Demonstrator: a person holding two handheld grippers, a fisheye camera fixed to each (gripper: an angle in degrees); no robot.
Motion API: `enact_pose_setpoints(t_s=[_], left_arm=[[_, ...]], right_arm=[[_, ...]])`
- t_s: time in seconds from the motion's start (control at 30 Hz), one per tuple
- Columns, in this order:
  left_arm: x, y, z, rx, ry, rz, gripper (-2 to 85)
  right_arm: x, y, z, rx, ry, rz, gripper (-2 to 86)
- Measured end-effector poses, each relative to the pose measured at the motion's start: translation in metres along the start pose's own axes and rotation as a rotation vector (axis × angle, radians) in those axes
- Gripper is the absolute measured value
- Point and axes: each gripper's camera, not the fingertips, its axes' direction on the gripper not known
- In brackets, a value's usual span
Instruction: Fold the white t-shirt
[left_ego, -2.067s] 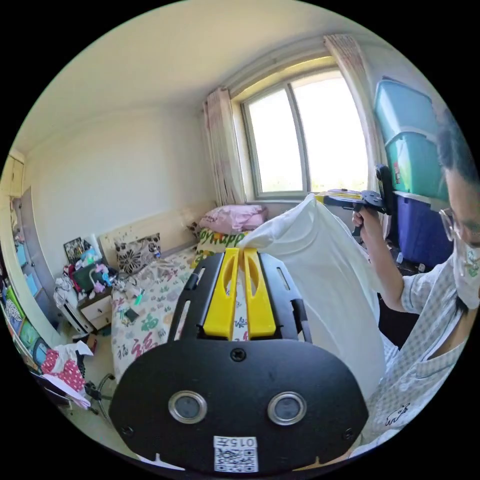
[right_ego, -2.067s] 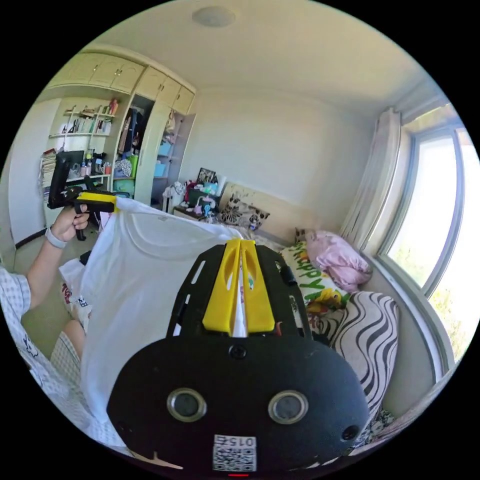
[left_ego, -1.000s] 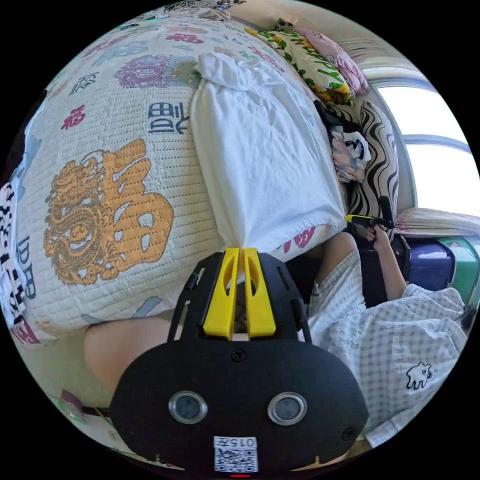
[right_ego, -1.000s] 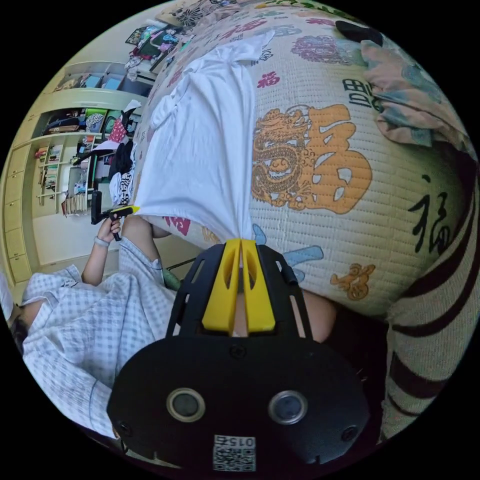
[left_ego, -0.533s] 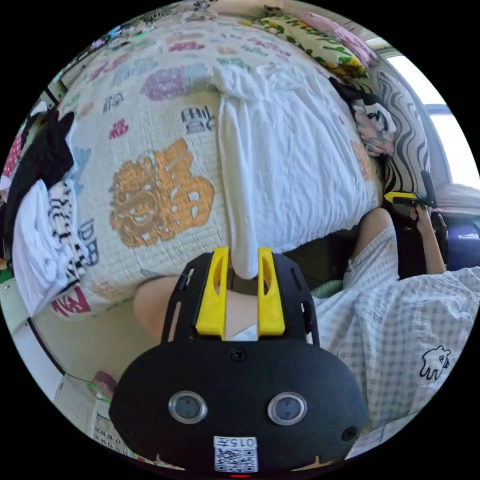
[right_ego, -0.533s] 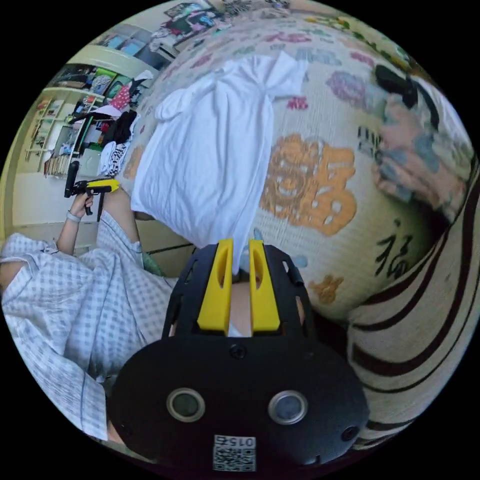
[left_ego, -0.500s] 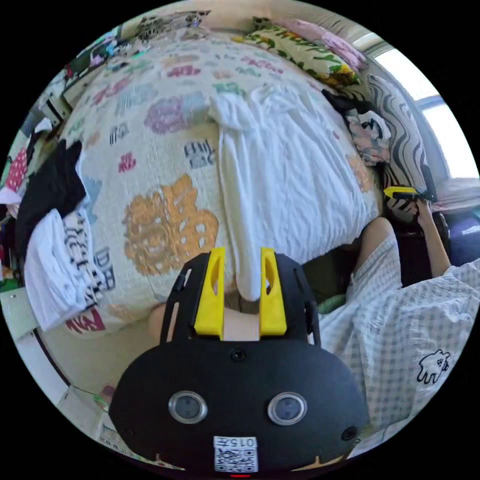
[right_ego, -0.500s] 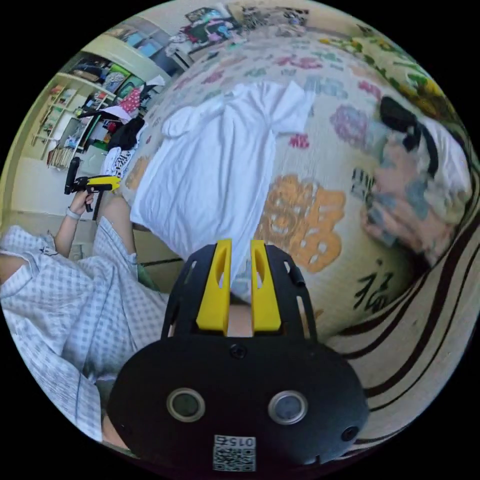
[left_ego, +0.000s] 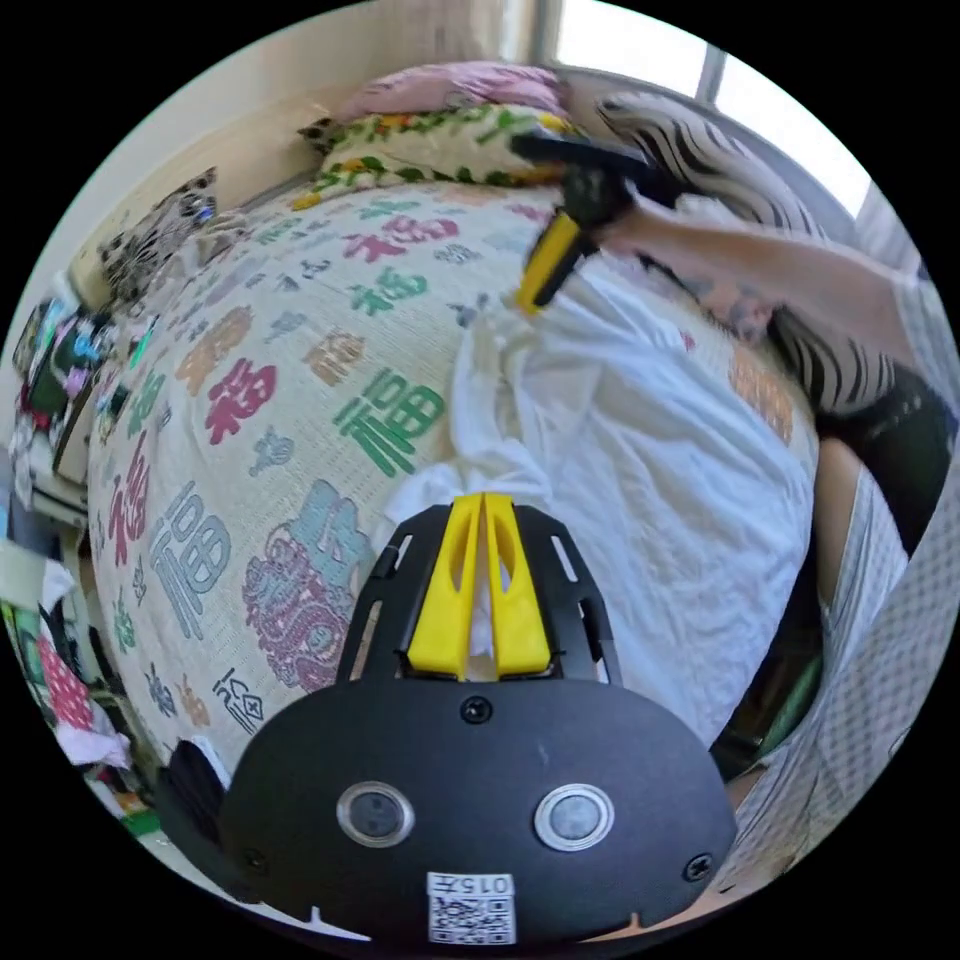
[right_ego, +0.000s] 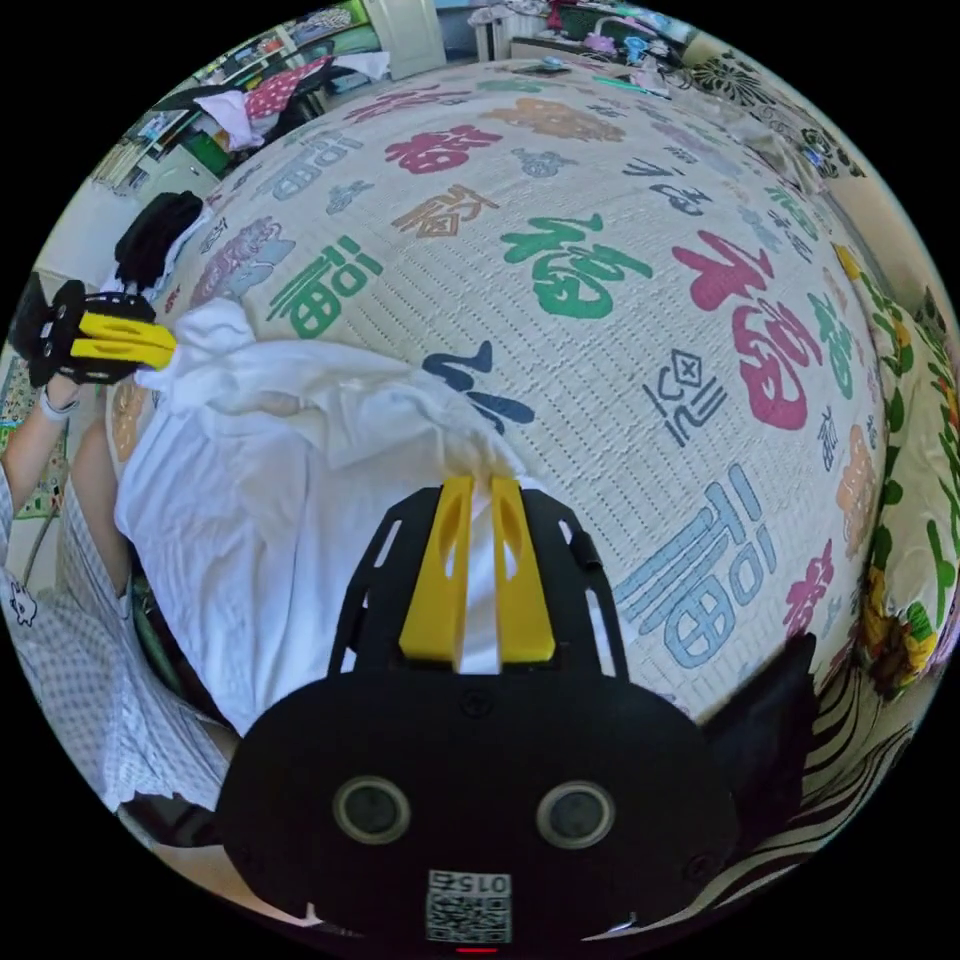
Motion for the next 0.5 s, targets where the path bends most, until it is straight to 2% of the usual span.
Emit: enact_pose_setpoints(t_s=[0.13,0.23,0.3,0.37,0.5], left_arm=[[-0.085,-0.001,-0.031,0.182,0.027,-0.300,-0.7],[-0.133,-0.003,-0.027,0.256,0.071,-0.480,-0.3],[-0.155,-0.009,-0.011,0.231,0.116,-0.539,0.5],[-0.180,0.000,0.003,0.218,0.157,-0.652,4.8],[-0.186,0.044,-0.023,0.341,0.291,-0.685,11.0]], right_arm=[[0.037,0.014,-0.008,0.064,-0.105,0.121,0.4],[0.065,0.040,-0.010,0.088,-0.074,0.258,0.6],[0.082,0.053,-0.004,0.103,-0.130,0.329,1.4],[0.098,0.066,0.002,0.122,-0.190,0.413,4.1],[0.122,0.125,0.002,0.268,-0.263,0.536,10.2]])
